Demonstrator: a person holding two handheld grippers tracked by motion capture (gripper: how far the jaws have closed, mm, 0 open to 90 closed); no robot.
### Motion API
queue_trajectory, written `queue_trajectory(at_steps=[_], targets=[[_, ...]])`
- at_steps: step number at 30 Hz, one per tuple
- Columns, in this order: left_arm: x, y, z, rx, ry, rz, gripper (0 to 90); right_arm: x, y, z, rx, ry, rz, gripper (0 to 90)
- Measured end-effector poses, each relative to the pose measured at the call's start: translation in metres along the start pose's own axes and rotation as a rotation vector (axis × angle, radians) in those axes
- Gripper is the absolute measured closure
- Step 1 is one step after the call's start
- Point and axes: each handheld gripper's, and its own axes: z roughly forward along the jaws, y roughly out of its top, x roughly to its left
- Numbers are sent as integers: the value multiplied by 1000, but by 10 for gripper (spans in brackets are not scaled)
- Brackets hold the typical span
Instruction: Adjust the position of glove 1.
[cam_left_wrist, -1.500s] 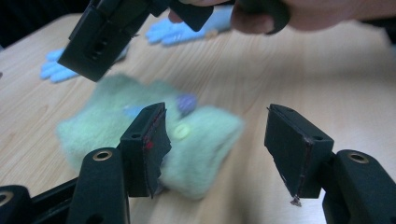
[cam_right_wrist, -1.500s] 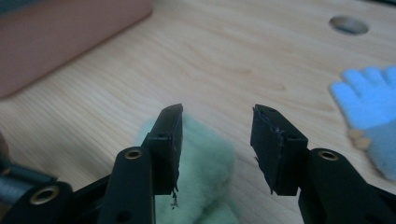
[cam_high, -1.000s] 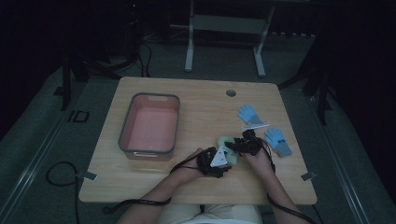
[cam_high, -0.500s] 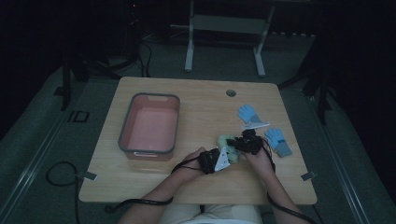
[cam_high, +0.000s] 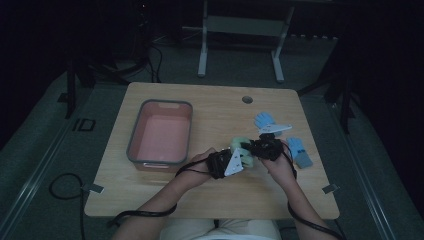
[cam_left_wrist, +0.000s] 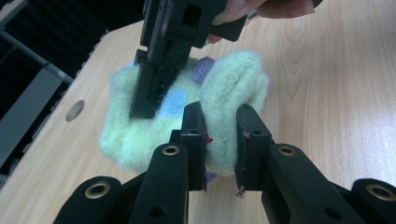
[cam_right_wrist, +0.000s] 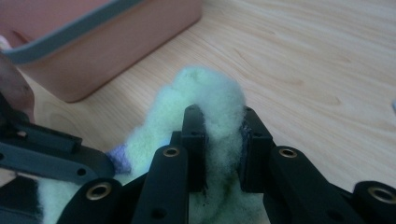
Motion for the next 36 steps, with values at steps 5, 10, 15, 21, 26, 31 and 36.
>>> queue_trajectory(at_steps=[5,10,15,21,26,31,36], targets=[[7,3,-16,3,12,17,766,8,13,-3,-11,19,-35,759],[15,4,-30,7,37,33,768,17,30,-1,-21,21,-64,759],[27,2,-46,1,64,24,771,26,48,3,-40,39,-76,759],[36,-3,-64,14,99,33,773,37,67,12,-59,56,-88,760],[44,-10,-79,28,122,33,774,49,81,21,-64,68,-107,760],[53,-20,-95,43,146,24,776,59,97,32,-70,91,-119,760],[62,-33,-111,62,163,40,776,71,113,47,-69,110,-143,760]])
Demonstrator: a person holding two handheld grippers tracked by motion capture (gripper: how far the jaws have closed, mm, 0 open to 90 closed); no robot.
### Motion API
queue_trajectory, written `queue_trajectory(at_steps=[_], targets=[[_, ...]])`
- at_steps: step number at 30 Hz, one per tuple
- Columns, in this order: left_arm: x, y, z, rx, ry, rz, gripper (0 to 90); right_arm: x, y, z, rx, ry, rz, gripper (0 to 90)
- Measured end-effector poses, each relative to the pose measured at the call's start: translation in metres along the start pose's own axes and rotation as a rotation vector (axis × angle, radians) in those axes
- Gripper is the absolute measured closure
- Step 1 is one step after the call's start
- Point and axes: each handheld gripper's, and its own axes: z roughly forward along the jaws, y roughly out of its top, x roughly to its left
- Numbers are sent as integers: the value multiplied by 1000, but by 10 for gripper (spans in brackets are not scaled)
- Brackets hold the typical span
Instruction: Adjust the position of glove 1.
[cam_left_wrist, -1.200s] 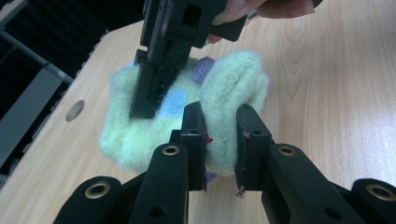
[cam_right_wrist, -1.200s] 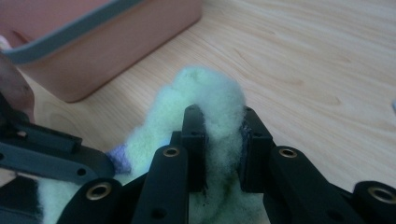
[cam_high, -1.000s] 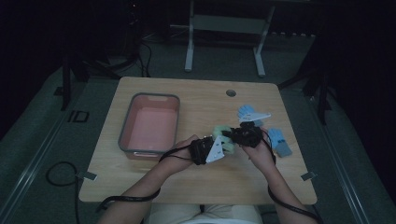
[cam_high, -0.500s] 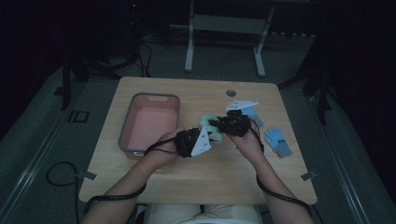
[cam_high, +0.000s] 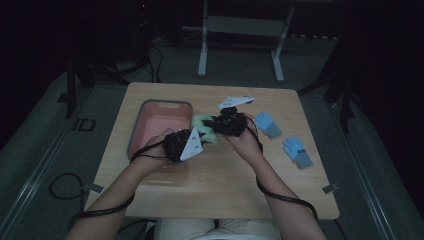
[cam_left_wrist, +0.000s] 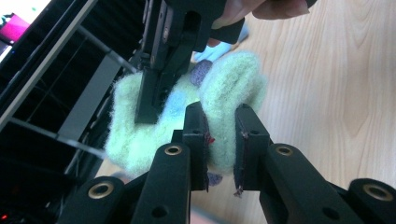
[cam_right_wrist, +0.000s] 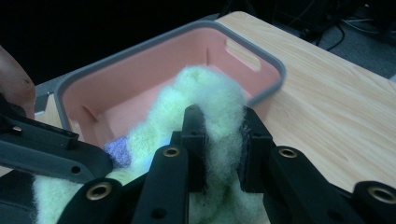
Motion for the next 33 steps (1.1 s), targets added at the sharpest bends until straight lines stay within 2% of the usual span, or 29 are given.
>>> queue_trajectory(at_steps=[6,10,15,16,18,19,21,26,30,33], targets=[[15,-24,-17,3,9,9,776,12,18,24,-9,21,-10,760],[21,-42,-27,27,8,-6,775,20,25,43,-8,36,-13,760],[27,-65,-32,58,-1,1,775,29,28,70,10,51,2,760],[28,-70,-32,60,-17,2,775,31,29,76,14,52,2,759],[30,-80,-30,71,-33,40,775,33,29,86,24,50,7,760],[31,-85,-29,79,-54,46,775,33,28,91,27,49,7,759],[32,-93,-25,86,-73,62,774,33,25,100,40,49,27,759],[32,-108,-9,120,-133,41,774,28,9,121,80,43,68,759],[35,-118,6,172,-217,36,773,25,2,134,116,25,79,754],[39,-120,16,208,-270,33,772,25,-1,140,136,11,80,720]])
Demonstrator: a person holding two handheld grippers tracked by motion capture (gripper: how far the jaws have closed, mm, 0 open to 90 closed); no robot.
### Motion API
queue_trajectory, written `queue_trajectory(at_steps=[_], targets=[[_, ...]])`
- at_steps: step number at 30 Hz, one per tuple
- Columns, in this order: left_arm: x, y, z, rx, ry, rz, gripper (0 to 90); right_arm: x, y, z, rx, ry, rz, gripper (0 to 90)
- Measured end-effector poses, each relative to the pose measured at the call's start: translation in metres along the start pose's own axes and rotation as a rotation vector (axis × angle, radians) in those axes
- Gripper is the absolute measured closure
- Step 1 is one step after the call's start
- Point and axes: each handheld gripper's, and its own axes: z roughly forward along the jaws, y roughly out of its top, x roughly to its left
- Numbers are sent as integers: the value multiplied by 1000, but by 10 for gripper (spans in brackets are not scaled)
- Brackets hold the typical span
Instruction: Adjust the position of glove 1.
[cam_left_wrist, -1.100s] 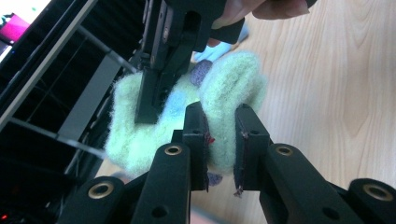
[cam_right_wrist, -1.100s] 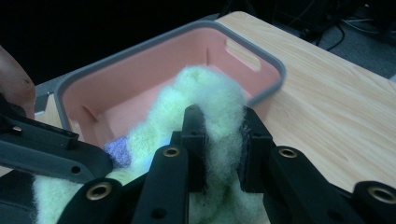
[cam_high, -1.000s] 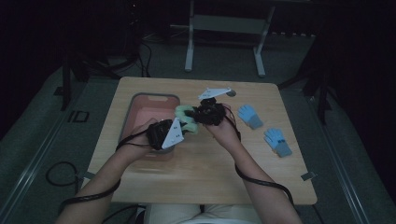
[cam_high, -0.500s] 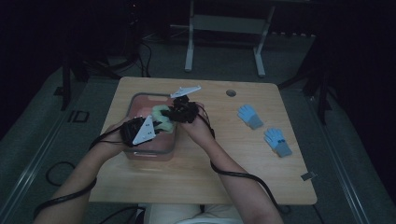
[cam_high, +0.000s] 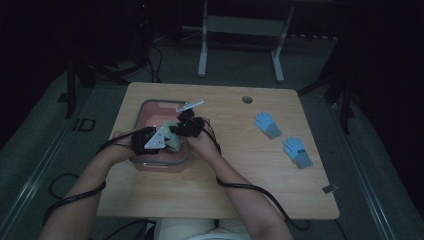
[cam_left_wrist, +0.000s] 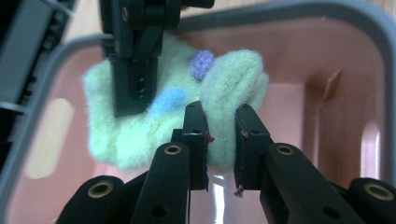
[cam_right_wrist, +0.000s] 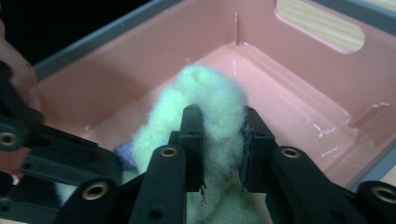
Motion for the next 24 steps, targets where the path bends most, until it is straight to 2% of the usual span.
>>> queue_trajectory(at_steps=[2,6,11,15,17,19,20,21,24], targets=[[4,2,4,20,-30,-3,772,0,-1,3,17,-21,-9,682],[6,6,11,39,-47,-6,769,-3,-6,1,18,-36,1,592],[8,8,17,77,-80,12,757,-5,-13,-13,-25,-36,19,526],[8,9,19,90,-102,-9,736,-4,-18,-28,-74,-23,24,501],[7,9,20,98,-113,-37,665,-4,-18,-36,-92,-20,23,480],[5,11,19,128,-79,-72,496,-2,-19,-44,-111,-20,17,463],[5,11,17,127,-65,-87,452,-2,-19,-48,-117,-17,14,452],[6,12,15,122,-46,-115,398,-1,-19,-52,-125,-13,12,449],[12,12,4,76,-2,-217,342,-1,-19,-64,-148,-8,9,433]])
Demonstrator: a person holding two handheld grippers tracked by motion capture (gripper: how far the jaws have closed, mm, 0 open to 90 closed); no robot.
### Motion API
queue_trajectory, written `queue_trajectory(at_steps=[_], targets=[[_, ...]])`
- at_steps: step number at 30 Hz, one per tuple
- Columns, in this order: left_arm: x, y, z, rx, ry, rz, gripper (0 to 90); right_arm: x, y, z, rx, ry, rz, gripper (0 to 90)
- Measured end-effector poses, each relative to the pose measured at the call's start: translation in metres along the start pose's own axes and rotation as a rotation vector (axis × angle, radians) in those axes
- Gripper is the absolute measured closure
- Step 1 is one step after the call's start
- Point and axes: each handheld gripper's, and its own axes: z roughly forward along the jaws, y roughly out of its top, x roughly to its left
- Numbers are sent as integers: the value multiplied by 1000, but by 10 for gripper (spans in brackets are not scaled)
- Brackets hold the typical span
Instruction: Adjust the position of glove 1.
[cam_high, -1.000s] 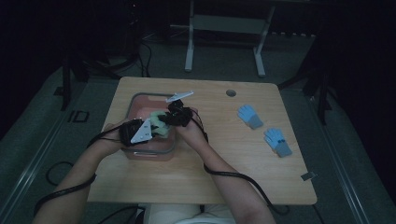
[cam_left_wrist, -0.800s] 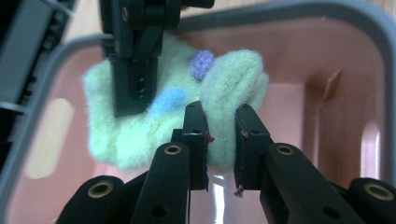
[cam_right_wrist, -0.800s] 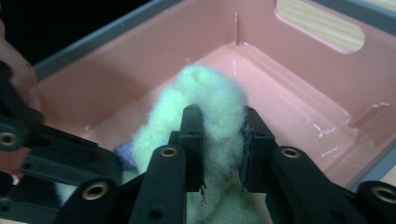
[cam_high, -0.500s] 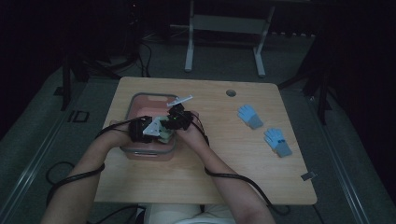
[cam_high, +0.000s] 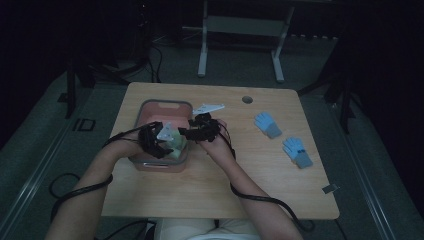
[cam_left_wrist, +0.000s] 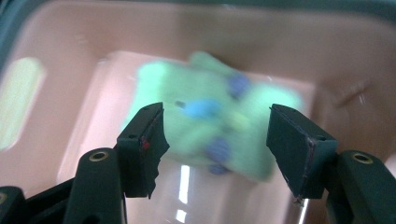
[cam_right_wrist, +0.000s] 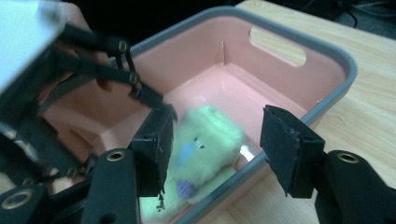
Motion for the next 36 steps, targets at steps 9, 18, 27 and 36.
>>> queue_trajectory(at_steps=[9,18,27,36], targets=[[0,10,-42,-196,22,-222,164,-4,-7,-27,2,43,-2,233],[-28,31,-45,-298,-104,-311,78,-14,-27,-50,-4,73,12,142],[-61,53,-28,-376,-52,-256,106,-27,-51,-75,24,-37,-8,231],[-88,76,-17,-417,7,-341,97,-39,-65,-105,-32,-46,43,99]])
